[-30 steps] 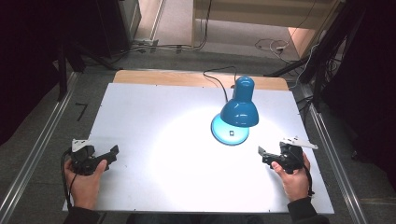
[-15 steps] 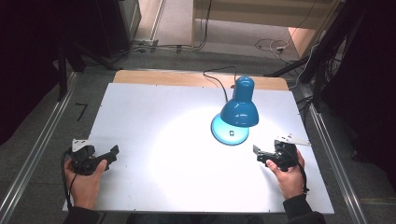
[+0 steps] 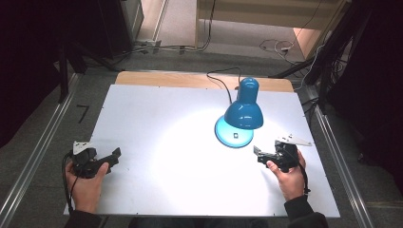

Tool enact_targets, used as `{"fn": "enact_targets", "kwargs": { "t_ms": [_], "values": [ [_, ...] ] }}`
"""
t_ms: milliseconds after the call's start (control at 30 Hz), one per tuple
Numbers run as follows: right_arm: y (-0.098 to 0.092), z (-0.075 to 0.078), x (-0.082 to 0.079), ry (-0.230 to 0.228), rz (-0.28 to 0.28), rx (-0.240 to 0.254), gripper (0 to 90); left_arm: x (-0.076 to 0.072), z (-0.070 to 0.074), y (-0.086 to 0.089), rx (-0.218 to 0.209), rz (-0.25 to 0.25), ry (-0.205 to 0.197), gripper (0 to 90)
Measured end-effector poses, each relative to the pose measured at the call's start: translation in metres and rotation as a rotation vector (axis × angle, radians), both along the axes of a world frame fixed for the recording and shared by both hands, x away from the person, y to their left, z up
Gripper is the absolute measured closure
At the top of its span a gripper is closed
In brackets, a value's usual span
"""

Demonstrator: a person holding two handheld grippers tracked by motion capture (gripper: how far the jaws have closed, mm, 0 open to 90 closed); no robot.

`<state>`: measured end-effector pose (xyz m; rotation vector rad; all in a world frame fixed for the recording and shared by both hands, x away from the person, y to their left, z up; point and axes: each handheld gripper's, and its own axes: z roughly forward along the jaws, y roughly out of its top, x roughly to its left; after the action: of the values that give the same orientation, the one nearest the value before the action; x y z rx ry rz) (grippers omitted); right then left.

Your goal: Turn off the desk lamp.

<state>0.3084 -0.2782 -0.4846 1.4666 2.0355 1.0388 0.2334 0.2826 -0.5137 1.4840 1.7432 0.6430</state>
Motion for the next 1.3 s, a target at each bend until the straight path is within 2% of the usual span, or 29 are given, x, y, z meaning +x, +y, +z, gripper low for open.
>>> {"fn": "enact_targets", "kwargs": {
  "t_ms": [1300],
  "values": [
    [0.026, -0.003, 0.012, -0.023, 0.028, 0.002, 11.0, 0.000, 0.000, 0.000, -0.006, 0.003, -0.005, 10.2]
  ]
}}
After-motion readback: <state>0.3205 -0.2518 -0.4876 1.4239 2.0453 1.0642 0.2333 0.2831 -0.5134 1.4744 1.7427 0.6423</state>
